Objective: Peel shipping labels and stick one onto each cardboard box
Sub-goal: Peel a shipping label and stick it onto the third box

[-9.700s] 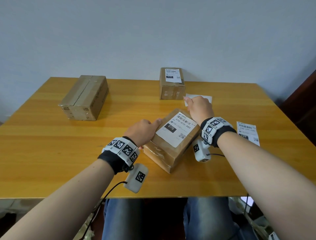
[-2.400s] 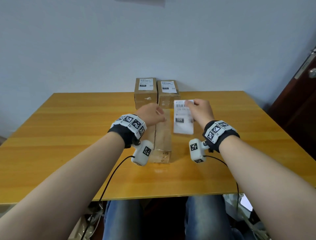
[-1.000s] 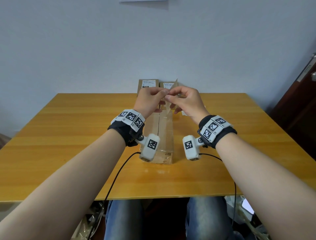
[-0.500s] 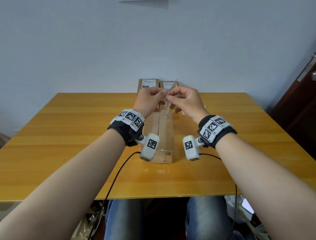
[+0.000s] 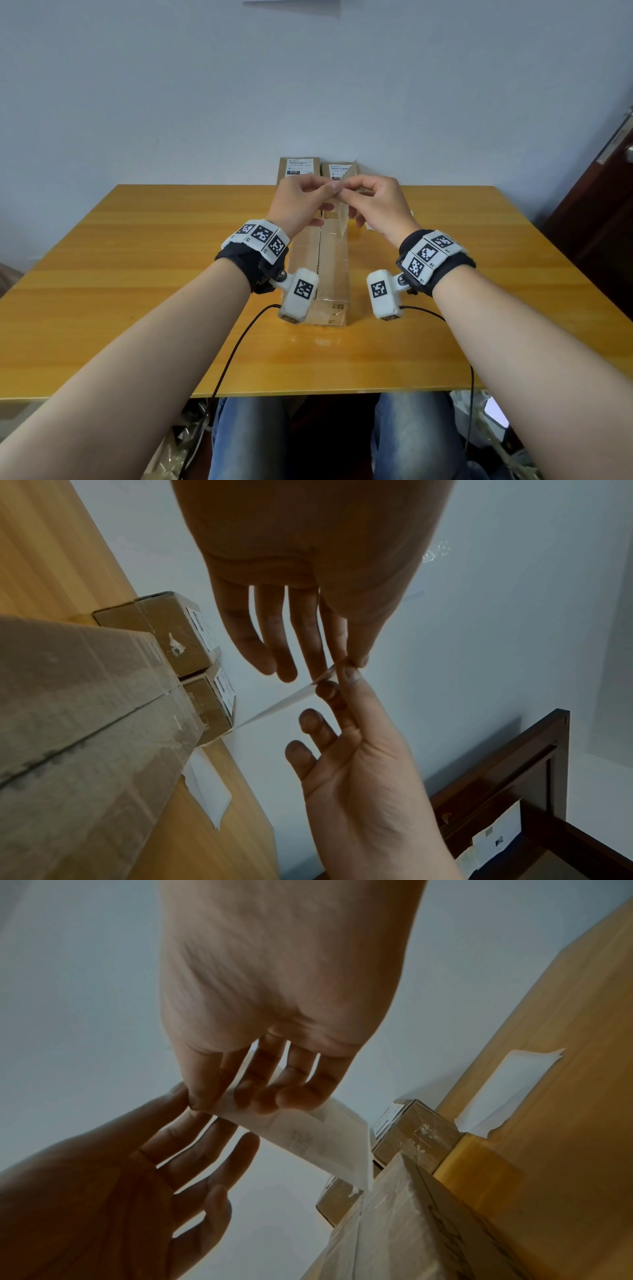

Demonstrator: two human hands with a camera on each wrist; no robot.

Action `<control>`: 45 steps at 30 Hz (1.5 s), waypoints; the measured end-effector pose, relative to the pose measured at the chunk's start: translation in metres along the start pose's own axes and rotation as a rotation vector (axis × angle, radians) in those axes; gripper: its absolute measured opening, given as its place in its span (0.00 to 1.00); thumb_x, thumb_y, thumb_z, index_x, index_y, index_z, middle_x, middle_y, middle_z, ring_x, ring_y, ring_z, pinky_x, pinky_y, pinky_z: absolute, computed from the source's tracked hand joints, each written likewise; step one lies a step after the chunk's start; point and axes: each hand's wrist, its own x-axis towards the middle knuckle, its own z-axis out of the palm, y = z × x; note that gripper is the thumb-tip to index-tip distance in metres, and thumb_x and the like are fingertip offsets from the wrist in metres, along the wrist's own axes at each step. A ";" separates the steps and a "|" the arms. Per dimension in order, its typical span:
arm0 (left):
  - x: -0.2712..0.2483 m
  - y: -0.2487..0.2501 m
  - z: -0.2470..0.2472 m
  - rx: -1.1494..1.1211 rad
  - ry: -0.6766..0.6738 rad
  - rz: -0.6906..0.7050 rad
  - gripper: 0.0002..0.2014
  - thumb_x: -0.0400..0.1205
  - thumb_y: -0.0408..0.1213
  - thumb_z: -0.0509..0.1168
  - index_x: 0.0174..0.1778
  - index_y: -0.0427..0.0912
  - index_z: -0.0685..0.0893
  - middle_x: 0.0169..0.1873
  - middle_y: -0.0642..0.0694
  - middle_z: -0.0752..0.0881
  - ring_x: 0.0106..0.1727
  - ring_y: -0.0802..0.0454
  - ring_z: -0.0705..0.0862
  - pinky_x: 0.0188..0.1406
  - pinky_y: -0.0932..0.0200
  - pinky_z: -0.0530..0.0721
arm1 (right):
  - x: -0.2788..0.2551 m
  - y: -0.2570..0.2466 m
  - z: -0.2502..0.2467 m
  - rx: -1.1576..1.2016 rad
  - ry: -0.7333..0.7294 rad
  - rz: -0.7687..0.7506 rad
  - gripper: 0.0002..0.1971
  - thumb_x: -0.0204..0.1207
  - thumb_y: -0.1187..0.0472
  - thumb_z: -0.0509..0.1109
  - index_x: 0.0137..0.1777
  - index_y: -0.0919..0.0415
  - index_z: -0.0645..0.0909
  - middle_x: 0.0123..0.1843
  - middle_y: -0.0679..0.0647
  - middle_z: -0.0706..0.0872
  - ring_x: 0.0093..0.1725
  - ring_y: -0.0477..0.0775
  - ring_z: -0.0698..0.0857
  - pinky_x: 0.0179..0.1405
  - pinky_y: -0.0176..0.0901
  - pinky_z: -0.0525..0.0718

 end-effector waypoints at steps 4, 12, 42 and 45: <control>0.001 -0.001 0.000 0.012 0.033 0.007 0.08 0.87 0.41 0.69 0.51 0.43 0.92 0.46 0.46 0.95 0.46 0.51 0.94 0.37 0.56 0.92 | -0.001 0.000 0.000 0.000 -0.010 0.000 0.04 0.82 0.61 0.77 0.46 0.54 0.92 0.31 0.39 0.87 0.28 0.47 0.85 0.23 0.42 0.82; 0.004 -0.004 0.005 -0.005 0.043 -0.044 0.10 0.90 0.42 0.65 0.52 0.39 0.87 0.48 0.46 0.93 0.47 0.51 0.94 0.39 0.50 0.92 | 0.003 0.005 -0.003 0.360 -0.062 0.255 0.02 0.83 0.63 0.73 0.49 0.58 0.86 0.47 0.56 0.90 0.37 0.56 0.87 0.25 0.47 0.87; 0.002 -0.007 0.006 0.004 0.020 -0.123 0.13 0.93 0.41 0.57 0.60 0.39 0.85 0.56 0.44 0.91 0.51 0.50 0.94 0.44 0.47 0.93 | 0.002 0.015 -0.015 0.423 0.092 0.396 0.08 0.83 0.62 0.68 0.54 0.61 0.88 0.43 0.53 0.88 0.33 0.51 0.83 0.26 0.43 0.83; 0.001 -0.007 0.006 -0.027 0.021 -0.141 0.12 0.93 0.41 0.57 0.56 0.42 0.86 0.56 0.45 0.91 0.48 0.53 0.93 0.43 0.49 0.93 | 0.001 0.015 -0.016 0.445 0.107 0.410 0.07 0.83 0.62 0.68 0.53 0.60 0.88 0.43 0.53 0.88 0.31 0.51 0.81 0.26 0.43 0.83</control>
